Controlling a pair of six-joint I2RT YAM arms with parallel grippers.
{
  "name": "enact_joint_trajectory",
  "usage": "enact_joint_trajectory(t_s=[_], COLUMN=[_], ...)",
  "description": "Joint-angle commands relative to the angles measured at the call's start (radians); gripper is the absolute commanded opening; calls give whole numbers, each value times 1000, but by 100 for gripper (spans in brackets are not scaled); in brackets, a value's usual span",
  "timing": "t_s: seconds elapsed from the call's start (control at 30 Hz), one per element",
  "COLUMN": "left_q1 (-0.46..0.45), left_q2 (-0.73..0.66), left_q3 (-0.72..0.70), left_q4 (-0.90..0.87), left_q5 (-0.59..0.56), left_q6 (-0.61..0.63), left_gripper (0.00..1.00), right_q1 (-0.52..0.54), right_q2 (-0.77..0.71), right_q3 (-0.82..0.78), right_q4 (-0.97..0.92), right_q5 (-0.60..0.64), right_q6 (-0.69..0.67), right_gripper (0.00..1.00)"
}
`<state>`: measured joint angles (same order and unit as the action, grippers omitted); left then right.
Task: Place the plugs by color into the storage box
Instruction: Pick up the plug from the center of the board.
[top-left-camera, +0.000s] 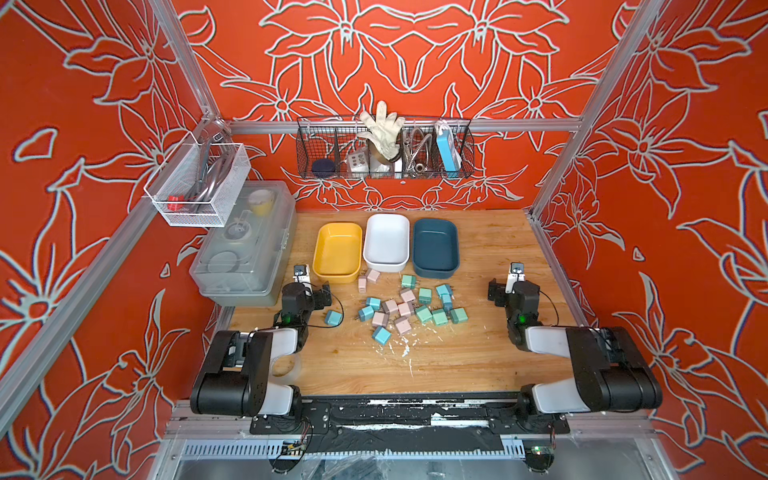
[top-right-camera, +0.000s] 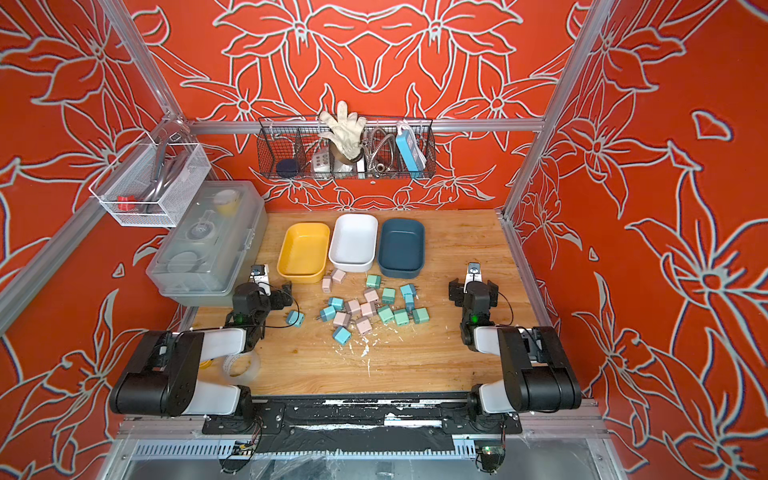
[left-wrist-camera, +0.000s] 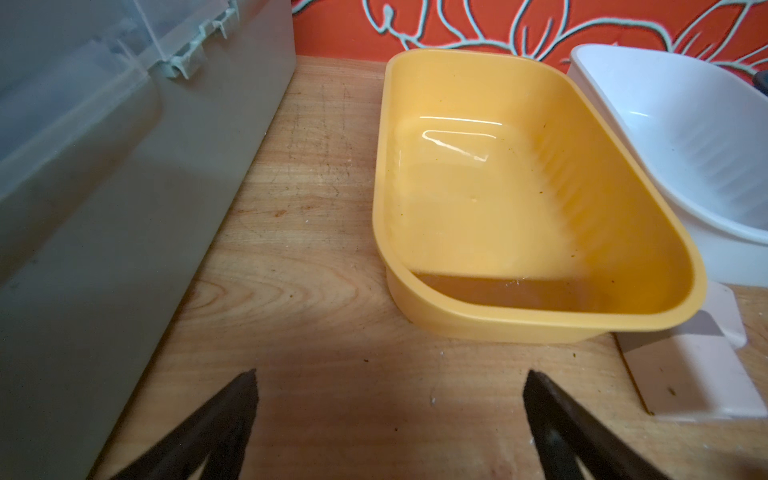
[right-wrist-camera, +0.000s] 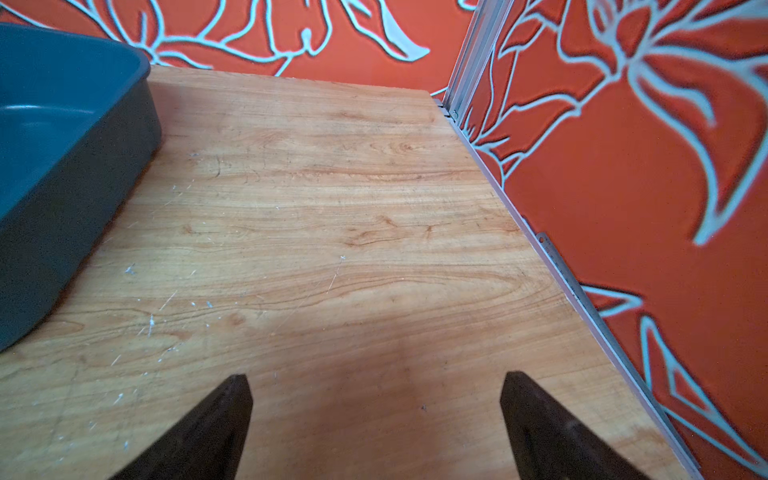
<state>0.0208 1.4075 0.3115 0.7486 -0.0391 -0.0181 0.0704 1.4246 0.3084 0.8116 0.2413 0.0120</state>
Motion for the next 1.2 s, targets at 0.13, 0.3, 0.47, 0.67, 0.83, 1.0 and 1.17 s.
enact_joint_trajectory(t_s=[0.13,0.3,0.47,0.67,0.83,1.0,1.17], left_q1=[6,6,6,-35,-188,-325,-428], left_q2=[-1,-7,-113,-251,-410,-558,-578], left_q3=[7,9,127,135,144,209,354], left_q4=[5,12,-287,-389,-491,-662,-901], left_q5=[13,16,78,27,-117,-131,-4], left_q6=[9,11,27,18,0,-166,-263], left_gripper=[99,96,91,86,83,82,82], right_q1=[-3,-3,-3,1,31,55,127], right_q2=[-12,-17,-179,-320,-324,-268,-293], right_q3=[8,5,172,169,319,478,501], right_q4=[-2,8,-431,-539,-838,-1068,-1139], right_q5=[-13,-13,-3,-140,-251,-423,-462], right_q6=[2,3,22,100,250,344,381], right_gripper=[97,92,91,84,79,75,76])
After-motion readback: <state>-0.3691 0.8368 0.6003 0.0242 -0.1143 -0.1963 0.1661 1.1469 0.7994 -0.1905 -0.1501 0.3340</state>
